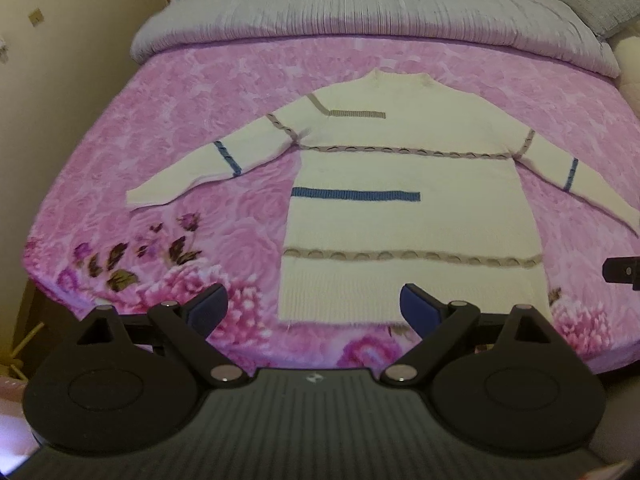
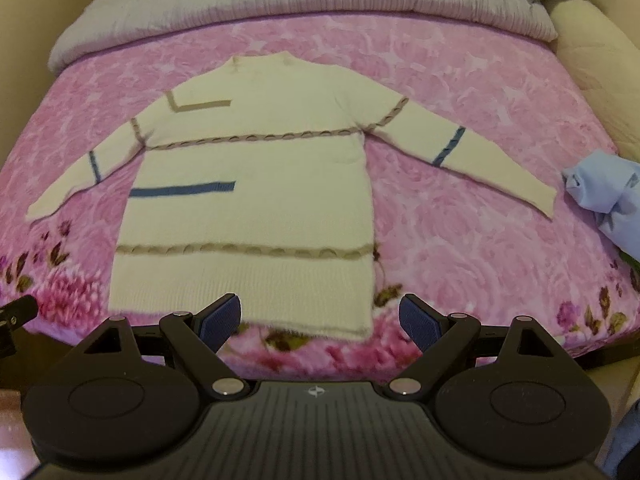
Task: Fold clothes
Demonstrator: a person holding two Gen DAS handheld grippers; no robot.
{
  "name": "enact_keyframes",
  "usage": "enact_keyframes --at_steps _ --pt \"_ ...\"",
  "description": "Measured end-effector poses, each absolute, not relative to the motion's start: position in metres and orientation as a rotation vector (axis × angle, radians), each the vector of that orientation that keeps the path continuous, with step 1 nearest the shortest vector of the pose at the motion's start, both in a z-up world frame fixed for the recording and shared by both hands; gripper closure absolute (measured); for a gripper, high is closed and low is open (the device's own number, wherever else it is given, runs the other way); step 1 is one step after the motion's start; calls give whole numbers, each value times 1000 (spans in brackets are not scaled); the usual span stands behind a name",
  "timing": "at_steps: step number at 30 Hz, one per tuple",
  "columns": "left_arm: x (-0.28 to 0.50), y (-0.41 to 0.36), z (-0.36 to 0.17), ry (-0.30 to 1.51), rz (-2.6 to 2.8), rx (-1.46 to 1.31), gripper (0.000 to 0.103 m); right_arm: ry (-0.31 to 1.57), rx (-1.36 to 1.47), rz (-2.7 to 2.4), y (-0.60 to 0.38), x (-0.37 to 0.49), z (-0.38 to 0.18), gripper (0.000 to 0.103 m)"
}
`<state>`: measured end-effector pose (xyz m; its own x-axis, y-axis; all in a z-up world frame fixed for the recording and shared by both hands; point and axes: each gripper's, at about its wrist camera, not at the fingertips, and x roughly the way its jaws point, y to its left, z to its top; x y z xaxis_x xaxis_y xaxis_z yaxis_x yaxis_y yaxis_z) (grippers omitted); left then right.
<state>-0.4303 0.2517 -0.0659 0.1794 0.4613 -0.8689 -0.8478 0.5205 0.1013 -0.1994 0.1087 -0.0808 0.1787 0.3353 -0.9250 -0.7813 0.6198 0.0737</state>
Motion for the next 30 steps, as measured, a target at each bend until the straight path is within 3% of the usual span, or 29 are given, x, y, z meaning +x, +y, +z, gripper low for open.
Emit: enact_keyframes --at_steps 17,26,30 --pt "-481 531 -182 1044 993 -865 12 1285 -421 648 308 -152 -171 14" --pt "-554 613 -260 953 1180 -1112 13 1275 -399 538 372 -121 -242 14" --pt "-591 627 -280 726 1296 -1300 33 1267 -421 527 387 -118 -261 14"
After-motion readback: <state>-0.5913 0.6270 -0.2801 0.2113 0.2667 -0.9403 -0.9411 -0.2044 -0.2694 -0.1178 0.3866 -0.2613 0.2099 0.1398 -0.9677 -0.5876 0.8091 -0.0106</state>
